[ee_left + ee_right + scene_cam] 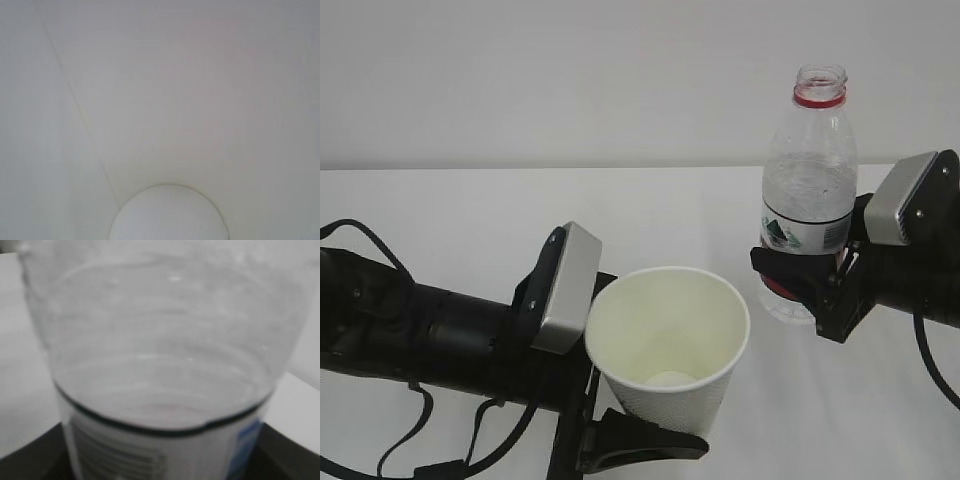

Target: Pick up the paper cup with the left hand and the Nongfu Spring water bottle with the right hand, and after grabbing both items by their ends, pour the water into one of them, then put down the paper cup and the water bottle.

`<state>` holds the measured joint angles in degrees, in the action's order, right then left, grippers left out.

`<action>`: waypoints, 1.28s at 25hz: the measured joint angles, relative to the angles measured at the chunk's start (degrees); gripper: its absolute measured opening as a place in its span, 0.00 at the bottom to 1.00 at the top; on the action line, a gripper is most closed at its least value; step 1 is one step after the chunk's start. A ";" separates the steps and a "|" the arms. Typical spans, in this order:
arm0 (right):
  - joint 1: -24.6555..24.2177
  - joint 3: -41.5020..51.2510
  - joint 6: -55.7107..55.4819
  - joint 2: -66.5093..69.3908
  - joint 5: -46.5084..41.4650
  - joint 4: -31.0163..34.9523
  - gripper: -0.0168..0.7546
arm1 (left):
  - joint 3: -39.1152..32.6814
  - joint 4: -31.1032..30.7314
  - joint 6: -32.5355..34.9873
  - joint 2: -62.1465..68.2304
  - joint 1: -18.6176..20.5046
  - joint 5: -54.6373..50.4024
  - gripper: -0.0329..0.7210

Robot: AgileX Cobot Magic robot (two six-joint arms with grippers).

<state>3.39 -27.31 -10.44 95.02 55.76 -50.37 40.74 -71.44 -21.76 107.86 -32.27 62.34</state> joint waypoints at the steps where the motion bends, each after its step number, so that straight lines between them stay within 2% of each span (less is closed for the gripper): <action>1: 0.00 0.00 0.00 0.00 0.00 0.00 0.69 | 0.00 0.84 0.41 0.00 -0.28 -0.14 0.79; 11: 0.00 -0.16 0.33 -2.38 0.02 -2.82 0.69 | 0.00 2.88 0.72 0.00 -0.52 -0.37 0.79; 21: 0.00 -6.18 0.55 -6.37 -4.74 -9.72 0.69 | 0.00 3.01 0.72 0.00 -0.52 -0.37 0.79; 26: 0.00 -8.28 1.90 -6.37 -6.27 -11.72 0.69 | 0.00 3.13 0.72 0.00 -1.84 -0.16 0.79; 32: 0.00 -9.00 7.38 -6.37 -6.67 -12.24 0.69 | 0.00 7.22 0.80 0.00 -3.20 0.44 0.79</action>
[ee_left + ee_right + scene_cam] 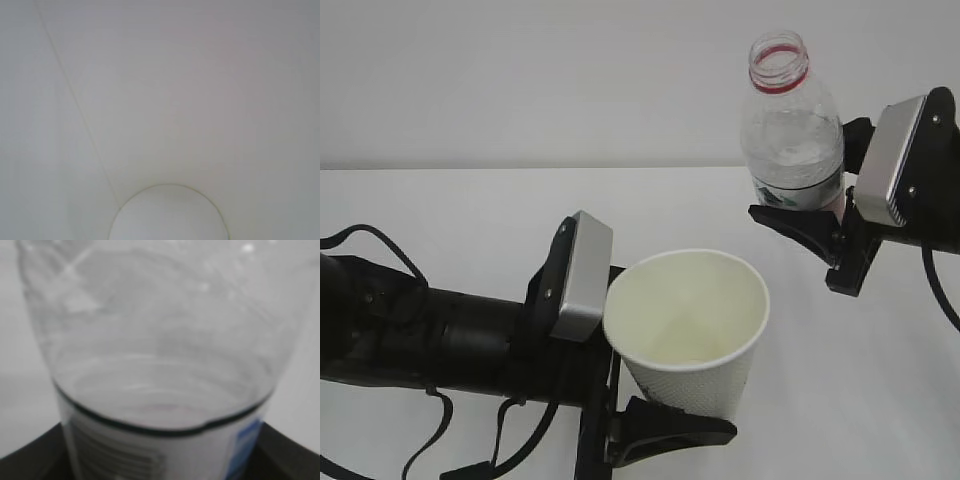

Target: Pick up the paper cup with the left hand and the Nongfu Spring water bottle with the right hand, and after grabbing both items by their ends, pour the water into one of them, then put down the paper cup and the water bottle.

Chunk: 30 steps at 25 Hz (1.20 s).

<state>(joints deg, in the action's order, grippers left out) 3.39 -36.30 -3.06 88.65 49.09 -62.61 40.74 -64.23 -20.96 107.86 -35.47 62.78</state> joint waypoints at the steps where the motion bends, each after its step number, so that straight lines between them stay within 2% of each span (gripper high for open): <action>1: 0.00 -0.09 0.70 0.00 -0.09 0.00 0.69 | 0.00 1.05 0.00 0.00 0.00 0.00 0.79; 15: 0.00 -0.55 10.79 0.00 -1.04 0.13 0.69 | 0.00 6.50 0.00 0.00 0.00 -6.08 0.79; 26: 0.00 -6.17 12.66 0.00 -5.21 -1.15 0.69 | 0.12 9.74 0.00 0.00 0.00 -7.99 0.77; 30: 0.00 -7.84 13.17 0.00 -6.32 -2.45 0.69 | 2.93 9.74 -1.28 0.00 -0.03 -10.77 0.77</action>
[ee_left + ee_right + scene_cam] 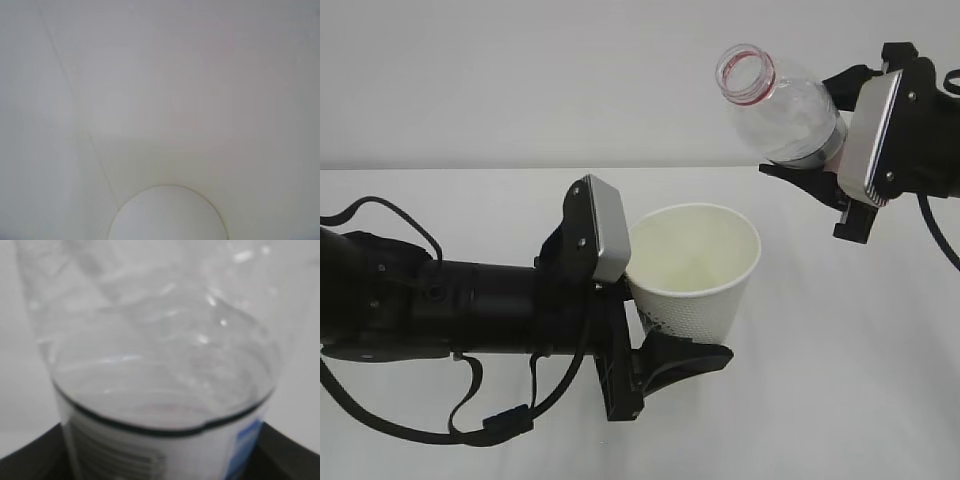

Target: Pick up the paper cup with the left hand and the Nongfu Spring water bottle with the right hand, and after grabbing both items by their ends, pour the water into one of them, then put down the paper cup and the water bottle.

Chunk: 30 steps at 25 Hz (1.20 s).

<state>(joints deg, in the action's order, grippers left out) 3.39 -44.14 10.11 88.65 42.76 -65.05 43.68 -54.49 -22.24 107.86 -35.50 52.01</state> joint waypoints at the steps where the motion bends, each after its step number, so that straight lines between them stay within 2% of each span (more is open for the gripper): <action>1: 0.00 -0.24 0.33 0.00 -0.27 -0.12 0.69 | 0.47 0.00 -0.13 0.00 0.00 -0.13 0.77; 16: 0.00 -0.84 7.93 0.00 -3.31 -0.21 0.69 | 1.06 0.40 -0.39 0.00 0.00 0.69 0.77; 19: 0.00 -0.84 9.01 0.00 -3.31 -0.01 0.69 | 1.06 0.40 -2.81 0.00 0.00 0.74 0.77; 30: 0.00 -4.24 10.06 0.00 -3.31 0.22 0.69 | 1.06 -0.22 -4.79 -7.07 0.00 -5.37 0.77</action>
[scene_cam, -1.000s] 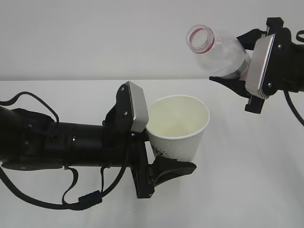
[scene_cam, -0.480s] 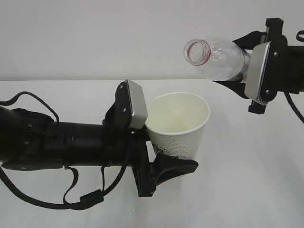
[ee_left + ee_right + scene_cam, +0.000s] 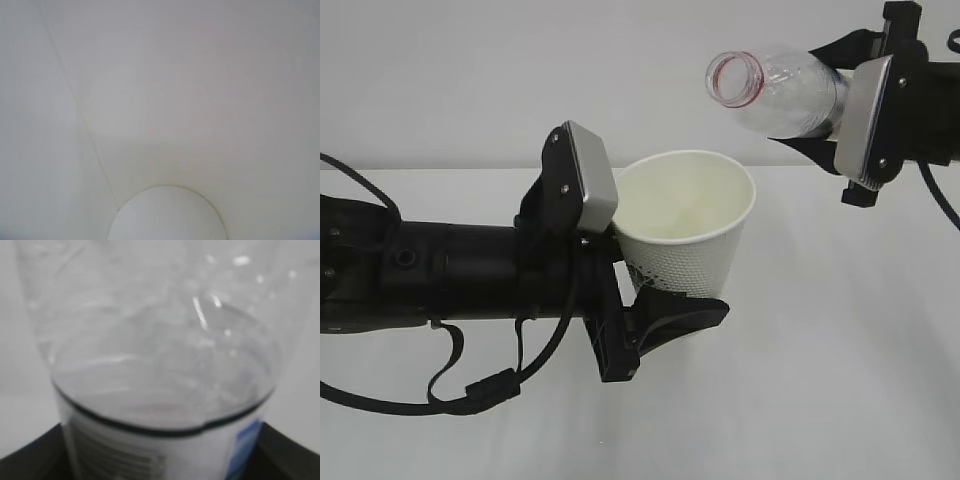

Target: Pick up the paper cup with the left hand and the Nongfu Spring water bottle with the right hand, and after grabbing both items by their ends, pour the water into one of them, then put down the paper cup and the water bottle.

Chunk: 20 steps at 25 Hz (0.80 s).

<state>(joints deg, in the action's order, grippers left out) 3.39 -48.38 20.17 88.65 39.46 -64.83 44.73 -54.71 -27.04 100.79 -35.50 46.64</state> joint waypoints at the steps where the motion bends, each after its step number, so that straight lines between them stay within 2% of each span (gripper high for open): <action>1: 0.00 -0.42 0.00 -0.08 0.00 0.00 0.69 | 0.00 0.00 0.00 0.01 0.00 0.00 0.77; 20: 0.00 -4.89 0.14 -0.93 0.11 -1.29 0.69 | 0.51 2.12 -1.42 0.01 -0.45 -0.92 0.77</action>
<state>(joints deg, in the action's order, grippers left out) 3.39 -53.28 20.31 87.72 39.57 -66.12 45.25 -52.59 -28.46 100.80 -35.95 45.72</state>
